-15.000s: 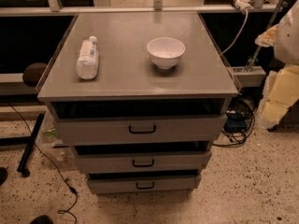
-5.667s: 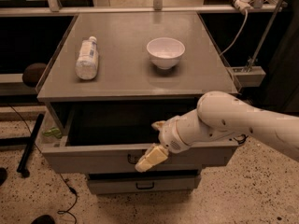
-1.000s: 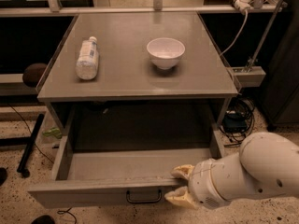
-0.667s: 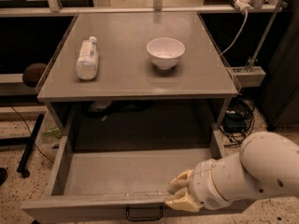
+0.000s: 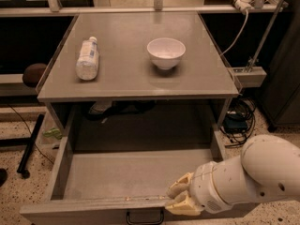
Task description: Open top drawer
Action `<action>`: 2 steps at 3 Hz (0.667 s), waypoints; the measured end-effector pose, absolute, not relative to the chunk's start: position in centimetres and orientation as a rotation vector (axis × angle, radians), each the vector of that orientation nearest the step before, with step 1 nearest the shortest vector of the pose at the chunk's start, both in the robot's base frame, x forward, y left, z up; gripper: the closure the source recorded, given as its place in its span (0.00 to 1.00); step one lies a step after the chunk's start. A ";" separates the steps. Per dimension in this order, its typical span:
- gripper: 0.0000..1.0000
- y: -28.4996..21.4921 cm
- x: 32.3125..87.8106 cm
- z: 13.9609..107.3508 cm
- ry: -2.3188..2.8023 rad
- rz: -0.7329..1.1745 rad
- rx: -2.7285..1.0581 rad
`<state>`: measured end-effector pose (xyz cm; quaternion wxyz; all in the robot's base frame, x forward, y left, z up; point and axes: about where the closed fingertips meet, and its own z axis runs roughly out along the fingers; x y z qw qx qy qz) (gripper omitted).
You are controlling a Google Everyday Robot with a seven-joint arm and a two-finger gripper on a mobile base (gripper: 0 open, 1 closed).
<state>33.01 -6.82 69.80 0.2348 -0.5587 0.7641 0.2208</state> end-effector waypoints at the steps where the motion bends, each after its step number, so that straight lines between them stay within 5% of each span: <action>1: 0.41 -6.8 33.0 69.8 2.097 0.606 -1.533; 2: 0.18 -6.8 33.0 69.8 2.097 0.606 -1.533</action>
Offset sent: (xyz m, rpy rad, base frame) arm 0.0000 0.0000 0.0000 0.0000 0.0000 0.0000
